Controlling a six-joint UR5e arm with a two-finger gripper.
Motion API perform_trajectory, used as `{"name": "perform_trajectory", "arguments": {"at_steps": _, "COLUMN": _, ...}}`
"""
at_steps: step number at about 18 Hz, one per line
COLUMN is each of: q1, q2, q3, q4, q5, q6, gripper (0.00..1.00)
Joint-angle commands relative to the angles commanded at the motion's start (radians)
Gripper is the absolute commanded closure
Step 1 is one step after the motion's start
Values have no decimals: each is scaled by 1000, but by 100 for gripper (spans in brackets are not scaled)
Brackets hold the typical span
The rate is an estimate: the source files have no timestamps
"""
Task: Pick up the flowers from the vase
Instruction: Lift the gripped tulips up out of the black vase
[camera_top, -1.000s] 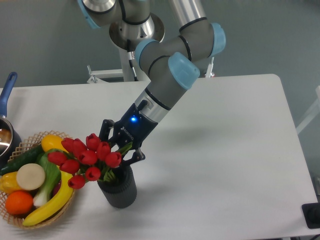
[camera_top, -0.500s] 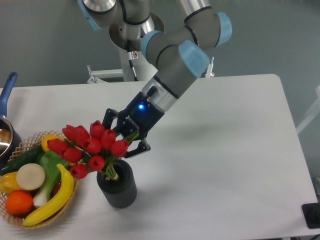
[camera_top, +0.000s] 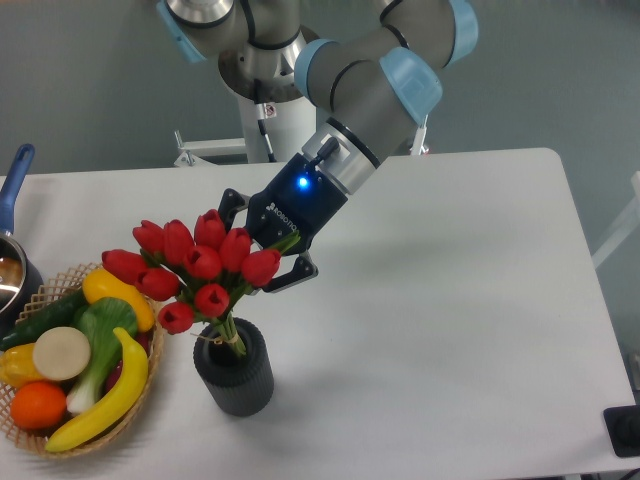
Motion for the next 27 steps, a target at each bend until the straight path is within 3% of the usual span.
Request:
{"name": "perform_trajectory", "arguments": {"at_steps": 15, "q1": 0, "q2": 21, "q3": 83, "q4": -2, "q5": -52, "q6": -172, "gripper": 61}}
{"name": "perform_trajectory", "arguments": {"at_steps": 27, "q1": 6, "q2": 14, "q3": 150, "q4": -2, "q5": -54, "q6": -229, "gripper": 61}}
